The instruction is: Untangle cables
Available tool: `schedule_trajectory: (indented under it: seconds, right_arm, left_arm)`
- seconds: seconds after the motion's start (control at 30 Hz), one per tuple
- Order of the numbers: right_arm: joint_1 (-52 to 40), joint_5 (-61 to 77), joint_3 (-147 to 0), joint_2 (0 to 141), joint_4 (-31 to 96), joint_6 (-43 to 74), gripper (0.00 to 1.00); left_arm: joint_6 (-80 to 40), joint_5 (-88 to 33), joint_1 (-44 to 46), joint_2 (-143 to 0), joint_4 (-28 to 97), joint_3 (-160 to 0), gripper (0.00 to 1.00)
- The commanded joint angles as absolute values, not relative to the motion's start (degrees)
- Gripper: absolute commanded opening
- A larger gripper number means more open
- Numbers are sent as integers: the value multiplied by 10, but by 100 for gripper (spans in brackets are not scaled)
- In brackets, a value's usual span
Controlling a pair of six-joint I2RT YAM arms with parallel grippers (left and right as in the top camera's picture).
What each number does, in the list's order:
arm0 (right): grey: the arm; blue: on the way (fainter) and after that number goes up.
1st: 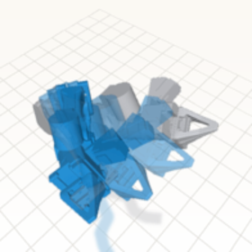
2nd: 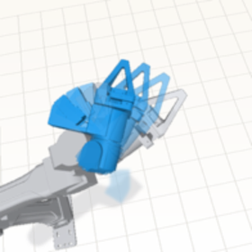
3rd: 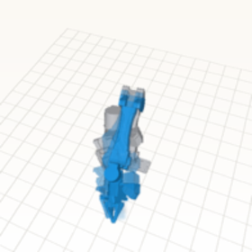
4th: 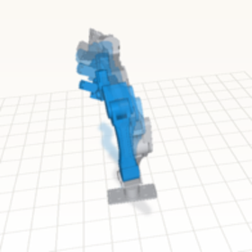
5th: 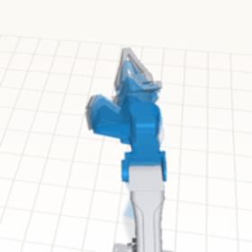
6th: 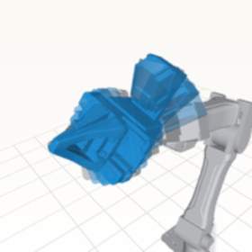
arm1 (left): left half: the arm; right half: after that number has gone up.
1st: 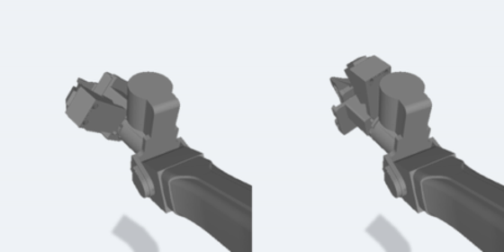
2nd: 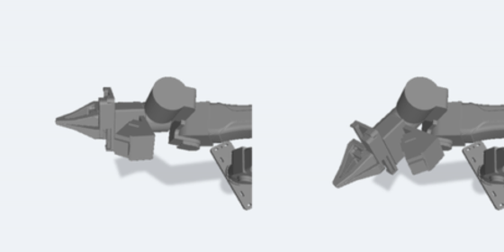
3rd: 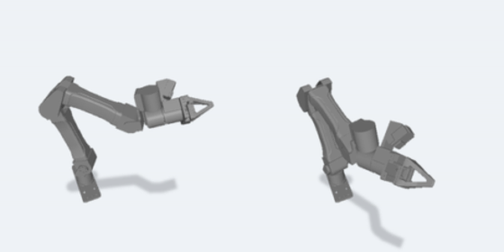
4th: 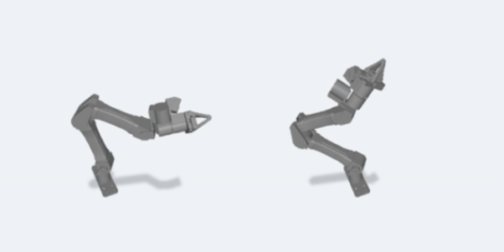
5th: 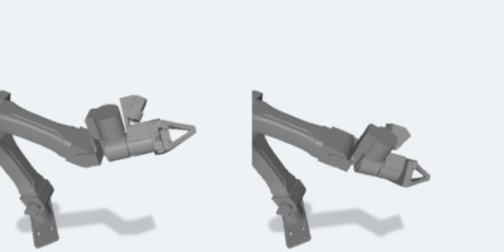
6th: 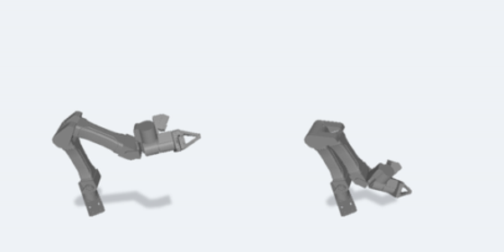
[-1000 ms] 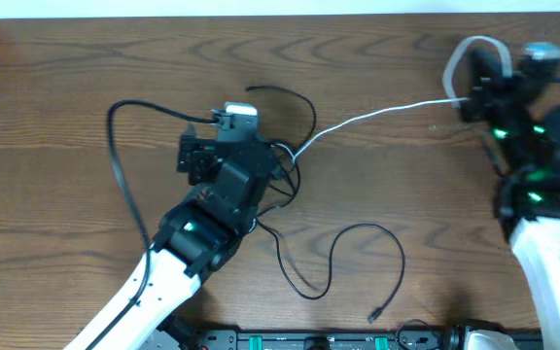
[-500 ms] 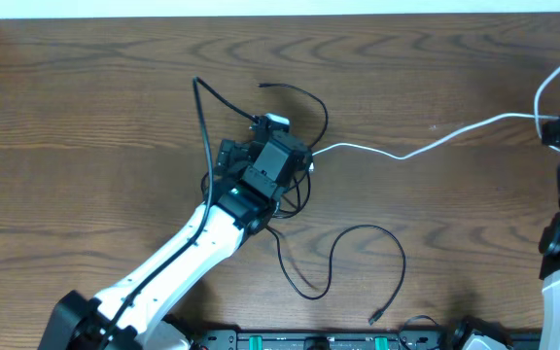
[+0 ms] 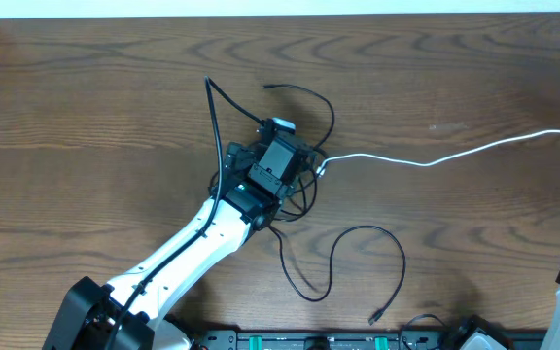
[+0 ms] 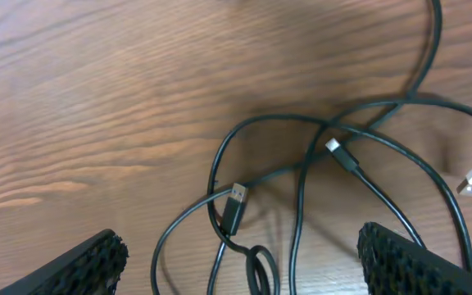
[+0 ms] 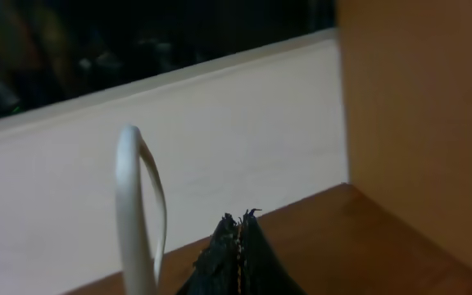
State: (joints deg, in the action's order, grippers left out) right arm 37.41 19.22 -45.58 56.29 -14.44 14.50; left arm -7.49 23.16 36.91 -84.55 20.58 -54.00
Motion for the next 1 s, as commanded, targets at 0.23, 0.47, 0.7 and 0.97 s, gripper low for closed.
schedule_trajectory:
  seconds: [0.23, 0.47, 0.7, 0.97]
  right_arm:
    - [402, 117, -462, 564, -101, 96, 1]
    - [401, 40, -462, 602, -32, 123, 1]
    - [401, -115, -462, 653, 83, 198, 1]
    - [401, -224, -462, 690, 213, 274, 1]
  left_arm:
    - [-78, 199, 367, -850, 206, -547, 91]
    - [-79, 199, 367, -850, 203, -547, 91]
    - [-79, 199, 367, -850, 204, -547, 91]
    - [-90, 199, 367, -850, 203, -547, 91]
